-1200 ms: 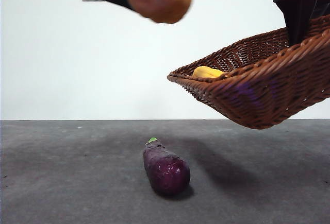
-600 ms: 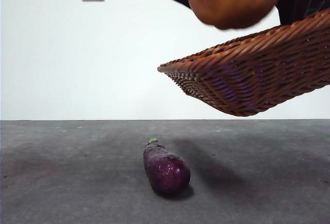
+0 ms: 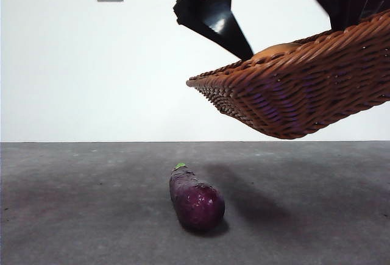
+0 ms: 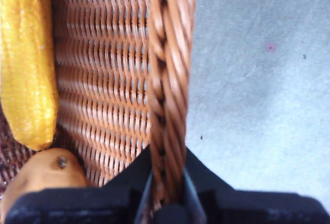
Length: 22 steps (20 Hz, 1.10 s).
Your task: Help me put the vegetables on the table into the basket
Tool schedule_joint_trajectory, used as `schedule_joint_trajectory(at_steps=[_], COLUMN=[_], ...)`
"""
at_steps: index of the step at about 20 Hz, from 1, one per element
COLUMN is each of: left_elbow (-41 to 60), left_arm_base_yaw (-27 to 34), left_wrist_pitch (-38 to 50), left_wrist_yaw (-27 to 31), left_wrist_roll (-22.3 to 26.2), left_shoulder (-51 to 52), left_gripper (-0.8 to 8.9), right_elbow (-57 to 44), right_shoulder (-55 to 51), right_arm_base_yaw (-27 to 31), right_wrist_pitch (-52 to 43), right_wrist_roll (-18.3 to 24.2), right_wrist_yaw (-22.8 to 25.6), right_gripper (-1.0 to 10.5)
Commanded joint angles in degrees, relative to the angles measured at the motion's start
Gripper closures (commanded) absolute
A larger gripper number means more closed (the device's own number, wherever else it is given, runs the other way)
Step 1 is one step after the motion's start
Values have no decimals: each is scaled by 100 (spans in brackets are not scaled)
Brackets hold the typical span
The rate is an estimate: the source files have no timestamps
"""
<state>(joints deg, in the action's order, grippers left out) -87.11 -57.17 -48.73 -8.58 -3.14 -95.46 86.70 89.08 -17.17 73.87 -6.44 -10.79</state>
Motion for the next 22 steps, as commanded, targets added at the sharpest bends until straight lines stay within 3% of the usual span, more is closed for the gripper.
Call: schedule_joint_trajectory(at_steps=[1,8,13,15,18,22], left_elbow=[33,33,35,35,35,35], left_arm_base_yaw=[31,431,807,933,1130,1196], left_wrist_pitch=[-136,-138,-155,-138,-229,-308], left_wrist_yaw=[334,1467,1268,1263,1010,763], left_wrist_roll=[-254,-859,-1394,-1639,-1788,-1766], left_shoulder=[50,190,-184,-385,-754,-1335], left_gripper=[271,272,272,272,275,275], right_elbow=[-20,-20,-20,-20,-20,-20], right_shoulder=[-42,-39,-39,-42,-42,-42], right_arm_base_yaw=[7,426,935,1147,1519,1832], right_wrist_pitch=[-13,83,258,367,402,476], right_wrist_roll=[0,68,393,671,828,973], right_wrist_yaw=[232,334,321,42,-450,-551], right_gripper=[963,963,963,963,963,963])
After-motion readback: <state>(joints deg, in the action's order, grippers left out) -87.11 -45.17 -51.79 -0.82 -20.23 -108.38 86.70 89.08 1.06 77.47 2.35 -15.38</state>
